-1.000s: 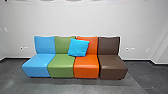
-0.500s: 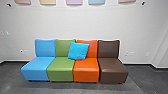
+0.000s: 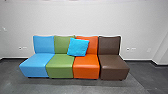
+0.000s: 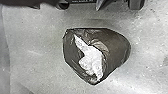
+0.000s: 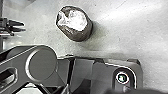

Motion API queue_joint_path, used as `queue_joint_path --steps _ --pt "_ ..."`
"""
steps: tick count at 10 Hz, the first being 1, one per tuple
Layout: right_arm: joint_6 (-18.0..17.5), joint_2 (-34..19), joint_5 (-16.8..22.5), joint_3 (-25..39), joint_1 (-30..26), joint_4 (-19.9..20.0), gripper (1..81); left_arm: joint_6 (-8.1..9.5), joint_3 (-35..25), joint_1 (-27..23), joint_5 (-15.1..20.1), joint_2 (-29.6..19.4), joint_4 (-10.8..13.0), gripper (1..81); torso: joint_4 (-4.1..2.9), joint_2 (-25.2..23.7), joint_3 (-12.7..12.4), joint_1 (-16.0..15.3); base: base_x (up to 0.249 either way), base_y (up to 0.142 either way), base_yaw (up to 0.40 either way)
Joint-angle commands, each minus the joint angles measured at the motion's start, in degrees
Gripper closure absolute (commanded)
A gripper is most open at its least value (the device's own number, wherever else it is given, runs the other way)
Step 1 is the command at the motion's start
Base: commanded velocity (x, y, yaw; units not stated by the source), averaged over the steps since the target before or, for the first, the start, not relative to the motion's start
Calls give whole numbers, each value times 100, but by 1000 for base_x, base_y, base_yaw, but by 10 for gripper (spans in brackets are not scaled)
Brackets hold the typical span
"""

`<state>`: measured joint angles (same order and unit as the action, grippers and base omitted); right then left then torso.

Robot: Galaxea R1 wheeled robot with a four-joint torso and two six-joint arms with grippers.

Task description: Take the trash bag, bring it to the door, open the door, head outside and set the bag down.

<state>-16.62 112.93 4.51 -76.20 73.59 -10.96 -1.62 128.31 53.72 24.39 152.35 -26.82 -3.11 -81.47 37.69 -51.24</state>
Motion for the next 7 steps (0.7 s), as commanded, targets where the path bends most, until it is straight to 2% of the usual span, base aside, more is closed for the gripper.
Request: queue_joint_path --steps 1,3,4,5,6,7 --pt "-158 -409 638 203 -735 50 10 -5 -51 -648 400 -90 -148 10 0 -560 522 -361 0 0 0" --pt "-254 -409 1007 309 -1165 41 10 -5 -42 -674 400 -99 -165 10 0 -977 913 -625 0 0 0" --pt "-306 -400 1198 361 -1359 32 10 -5 -42 -701 400 -90 -183 10 0 -1721 1610 -1103 0 0 0" --pt "-359 -400 1314 388 -1535 32 10 -5 -42 -744 400 -90 -218 10 0 -1371 1286 -876 0 0 0" --pt "-421 -435 1464 423 -1754 50 10 12 -42 -832 400 -90 -244 10 0 -1583 1469 -1010 0 0 0" --pt "-551 -505 1604 475 -1930 50 10 13 -42 -920 468 -81 -262 10 0 -2296 1082 -1468 0 0 0"
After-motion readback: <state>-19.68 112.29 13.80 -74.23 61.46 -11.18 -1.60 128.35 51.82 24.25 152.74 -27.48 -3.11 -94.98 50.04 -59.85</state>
